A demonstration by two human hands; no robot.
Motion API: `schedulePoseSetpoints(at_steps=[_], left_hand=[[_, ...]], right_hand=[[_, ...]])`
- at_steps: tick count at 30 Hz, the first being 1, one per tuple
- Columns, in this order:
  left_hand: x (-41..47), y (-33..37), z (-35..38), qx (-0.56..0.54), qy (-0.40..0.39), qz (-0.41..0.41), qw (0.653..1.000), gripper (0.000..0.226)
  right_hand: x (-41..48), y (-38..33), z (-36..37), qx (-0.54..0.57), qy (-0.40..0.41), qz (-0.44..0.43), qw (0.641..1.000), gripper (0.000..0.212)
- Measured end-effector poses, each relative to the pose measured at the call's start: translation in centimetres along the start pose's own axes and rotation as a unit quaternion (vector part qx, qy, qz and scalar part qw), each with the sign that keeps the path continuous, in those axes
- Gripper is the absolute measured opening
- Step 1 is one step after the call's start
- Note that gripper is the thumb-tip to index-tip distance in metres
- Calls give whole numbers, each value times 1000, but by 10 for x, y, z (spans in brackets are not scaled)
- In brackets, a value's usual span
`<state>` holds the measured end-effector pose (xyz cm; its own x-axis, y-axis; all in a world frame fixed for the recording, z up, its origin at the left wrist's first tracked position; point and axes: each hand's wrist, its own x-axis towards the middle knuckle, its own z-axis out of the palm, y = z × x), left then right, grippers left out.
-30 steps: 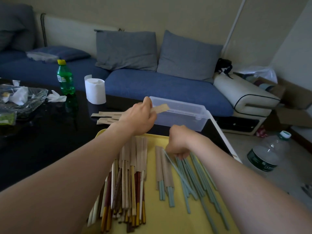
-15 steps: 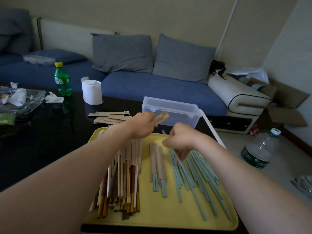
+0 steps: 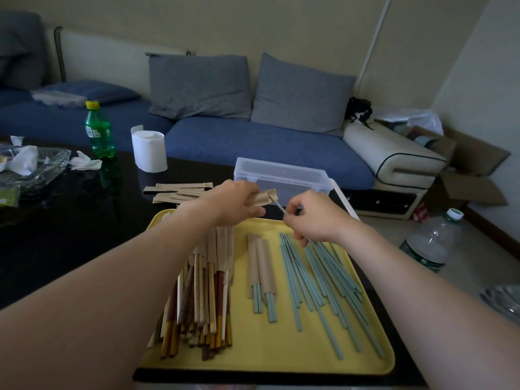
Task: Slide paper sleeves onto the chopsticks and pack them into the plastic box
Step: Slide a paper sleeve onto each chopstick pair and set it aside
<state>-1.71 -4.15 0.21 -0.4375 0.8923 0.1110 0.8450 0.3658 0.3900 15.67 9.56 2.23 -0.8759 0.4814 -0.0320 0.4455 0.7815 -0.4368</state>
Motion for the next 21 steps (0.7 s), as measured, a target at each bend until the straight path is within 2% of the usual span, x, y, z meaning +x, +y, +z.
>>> schedulePoseSetpoints(at_steps=[5, 7, 11, 14, 16, 19, 21], left_hand=[[-1, -2, 1, 8, -31, 28, 999, 20], [0, -3, 1, 4, -48, 34, 998, 12], [2, 2, 0, -14, -63, 43, 997, 18], [1, 3, -1, -39, -65, 40, 996, 9], [0, 3, -2, -52, -58, 37, 996, 11], [-1, 2, -3, -74, -43, 25, 996, 14], [-2, 2, -3, -72, -42, 21, 996, 13]], right_hand=[[6, 3, 0, -47, 17, -20, 999, 18], [7, 6, 2, -48, 14, -30, 998, 25], [11, 4, 2, -14, 32, -33, 999, 31], [14, 4, 3, 7, 65, 16, 998, 43], [16, 5, 1, 1, 96, 68, 993, 28], [15, 9, -6, 24, 144, 153, 977, 26], [13, 12, -8, 35, 147, 181, 972, 24]])
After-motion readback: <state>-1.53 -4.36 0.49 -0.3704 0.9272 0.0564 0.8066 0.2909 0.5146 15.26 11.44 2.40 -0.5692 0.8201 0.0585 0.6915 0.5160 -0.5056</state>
